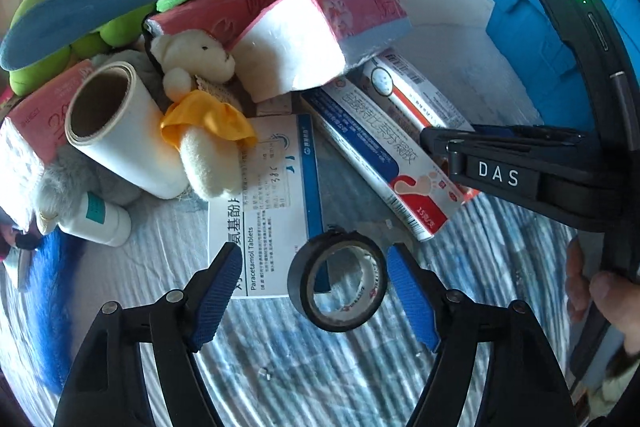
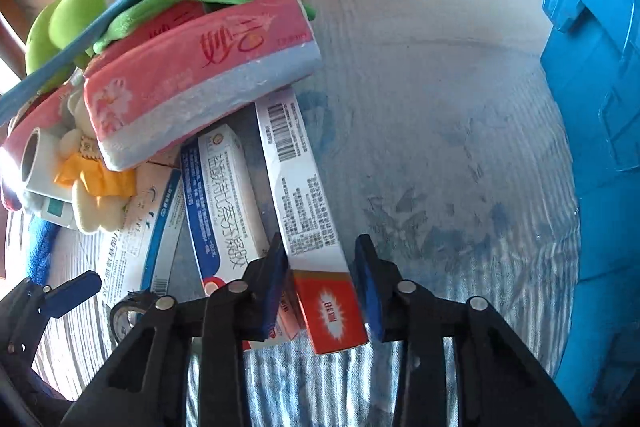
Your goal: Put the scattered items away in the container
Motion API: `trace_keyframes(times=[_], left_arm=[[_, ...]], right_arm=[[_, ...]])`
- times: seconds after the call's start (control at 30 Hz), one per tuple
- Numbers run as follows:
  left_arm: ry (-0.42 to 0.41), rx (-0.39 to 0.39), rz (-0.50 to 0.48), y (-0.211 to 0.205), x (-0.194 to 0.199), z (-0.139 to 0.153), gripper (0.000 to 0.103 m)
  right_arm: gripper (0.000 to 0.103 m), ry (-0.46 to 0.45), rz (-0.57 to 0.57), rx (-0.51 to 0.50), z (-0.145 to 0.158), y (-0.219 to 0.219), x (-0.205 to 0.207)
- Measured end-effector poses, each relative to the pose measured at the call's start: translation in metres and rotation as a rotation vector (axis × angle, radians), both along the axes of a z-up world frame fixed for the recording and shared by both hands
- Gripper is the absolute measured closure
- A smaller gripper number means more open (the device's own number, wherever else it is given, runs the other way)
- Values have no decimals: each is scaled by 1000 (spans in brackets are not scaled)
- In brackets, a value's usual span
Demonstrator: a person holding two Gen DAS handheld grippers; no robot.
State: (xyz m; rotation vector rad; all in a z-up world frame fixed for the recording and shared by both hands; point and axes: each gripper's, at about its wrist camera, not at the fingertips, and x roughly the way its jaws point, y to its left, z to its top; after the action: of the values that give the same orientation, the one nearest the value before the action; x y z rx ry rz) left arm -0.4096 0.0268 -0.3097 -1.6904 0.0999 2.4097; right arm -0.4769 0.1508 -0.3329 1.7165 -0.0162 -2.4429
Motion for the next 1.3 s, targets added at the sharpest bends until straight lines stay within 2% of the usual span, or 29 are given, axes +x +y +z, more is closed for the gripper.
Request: trace_keyframes(times=[0.13,0.2,0.27,0.57,0.63,0.67,0.7,0.77,0.83,1.0,1.03,1.07,1.1,1.17,1.3], left_arm=[[12,-40,5,8,1,-5,28],[33,-61,3,11,5,-2,39],[40,-57,9,11,9,2,46],[19,-41,80,-19,48,10,46],[-9,-37,84,-24,54,5,40],[-35,-34,86,-26,55,-1,31],[-61,-30,88,-28,56,-6,28],[-25,-58,87,-28,60,-9,13],[-23,-64,116,-33,59,-13,1],[-7,-48,142,-43,56,-8,0],[-2,-47,141,-44,55,-7,0],[3,-45,142,-45,55,-5,0],[3,-45,142,-46,54,-4,0],[1,-46,143,-48,51,-1,0],[-3,-47,144,-52,45,5,1]], right_arm=[[76,-4,-29,10,-3,6,11],[77,-13,-42,10,-4,12,20],[77,-29,-52,-1,-5,16,33],[79,-84,-9,-1,-5,10,113],[79,-78,-8,-2,-5,8,122],[79,-75,-10,-4,-6,9,124],[79,-72,-15,-8,-6,9,124],[79,-63,-25,-15,-5,11,126],[79,-55,-23,-17,-4,11,125],[77,-45,-31,-38,-1,13,121],[74,-43,-32,-40,0,13,120],[61,-42,-32,-41,0,13,118],[41,-42,-32,-41,1,13,117],[24,-33,-37,-38,4,14,114],[26,13,-37,-41,20,13,107]])
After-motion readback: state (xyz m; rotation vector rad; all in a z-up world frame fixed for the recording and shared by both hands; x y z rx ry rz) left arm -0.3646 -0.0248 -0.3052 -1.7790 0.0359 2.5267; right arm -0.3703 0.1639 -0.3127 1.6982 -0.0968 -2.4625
